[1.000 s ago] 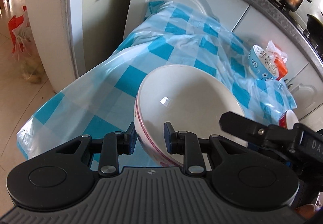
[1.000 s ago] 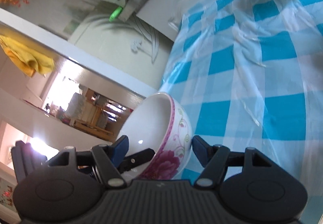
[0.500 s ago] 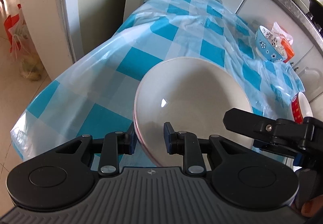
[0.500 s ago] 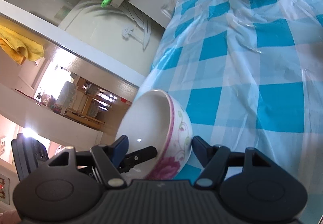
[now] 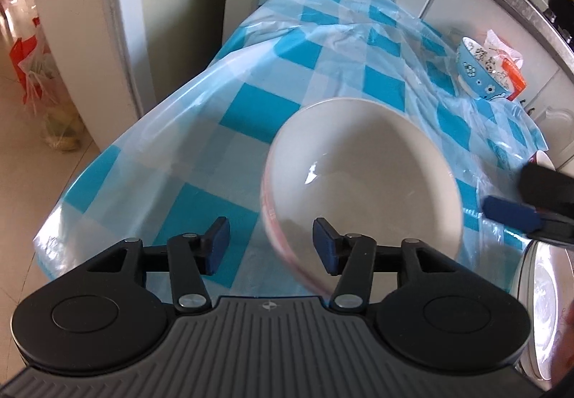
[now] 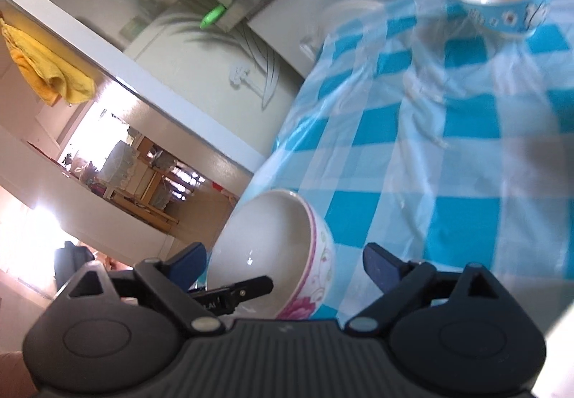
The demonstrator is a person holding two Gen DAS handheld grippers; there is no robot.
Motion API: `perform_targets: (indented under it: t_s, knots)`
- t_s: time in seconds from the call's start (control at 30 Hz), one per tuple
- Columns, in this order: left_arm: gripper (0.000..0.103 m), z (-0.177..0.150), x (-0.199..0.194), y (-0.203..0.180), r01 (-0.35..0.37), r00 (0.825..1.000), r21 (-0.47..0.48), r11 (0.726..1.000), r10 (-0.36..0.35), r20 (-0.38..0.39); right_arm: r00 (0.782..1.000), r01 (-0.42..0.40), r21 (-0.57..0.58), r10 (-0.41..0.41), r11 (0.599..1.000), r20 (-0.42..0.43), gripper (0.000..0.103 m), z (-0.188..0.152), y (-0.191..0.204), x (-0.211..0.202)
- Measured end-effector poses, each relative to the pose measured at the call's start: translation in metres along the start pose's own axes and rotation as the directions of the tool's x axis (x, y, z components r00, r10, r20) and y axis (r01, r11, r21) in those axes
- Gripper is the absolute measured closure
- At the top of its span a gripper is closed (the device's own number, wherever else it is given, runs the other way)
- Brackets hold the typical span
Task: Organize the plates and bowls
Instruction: 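Lower the pink-flower bowl and open the left gripper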
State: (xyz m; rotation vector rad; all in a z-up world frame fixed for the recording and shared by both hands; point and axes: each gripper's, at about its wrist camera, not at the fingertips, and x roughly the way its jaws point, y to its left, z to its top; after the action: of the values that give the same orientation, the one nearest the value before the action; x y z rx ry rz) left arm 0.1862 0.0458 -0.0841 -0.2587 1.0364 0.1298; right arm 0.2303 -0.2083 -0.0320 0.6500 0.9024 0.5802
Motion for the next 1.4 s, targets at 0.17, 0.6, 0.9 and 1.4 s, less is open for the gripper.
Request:
perform_targets:
  t_s: [0.17, 0.6, 0.9, 1.4]
  knots:
    - [0.030, 0.001, -0.015, 0.001, -0.037, 0.999, 0.002, 0.999, 0.037, 0.008, 0.997, 0.061, -0.002, -0.061, 0.998, 0.050, 0.005, 0.002, 0.001, -0.034]
    - [0.016, 0.007, -0.083, -0.049, -0.063, 0.997, 0.075, 0.995, 0.060, 0.052, 0.935, 0.327, -0.064, -0.313, 0.943, 0.164, 0.003, -0.025, -0.005, -0.126]
    - [0.005, 0.012, -0.110, -0.122, -0.019, 0.999, 0.153, 0.988, 0.014, 0.038, 0.855, 0.487, -0.062, -0.461, 0.871, 0.240, 0.003, -0.038, -0.030, -0.188]
    - [0.003, 0.039, -0.138, -0.223, 0.114, 0.990, 0.158, 0.981, -0.126, 0.068, 0.767, 0.599, 0.015, -0.578, 0.801, 0.277, 0.001, -0.044, -0.062, -0.266]
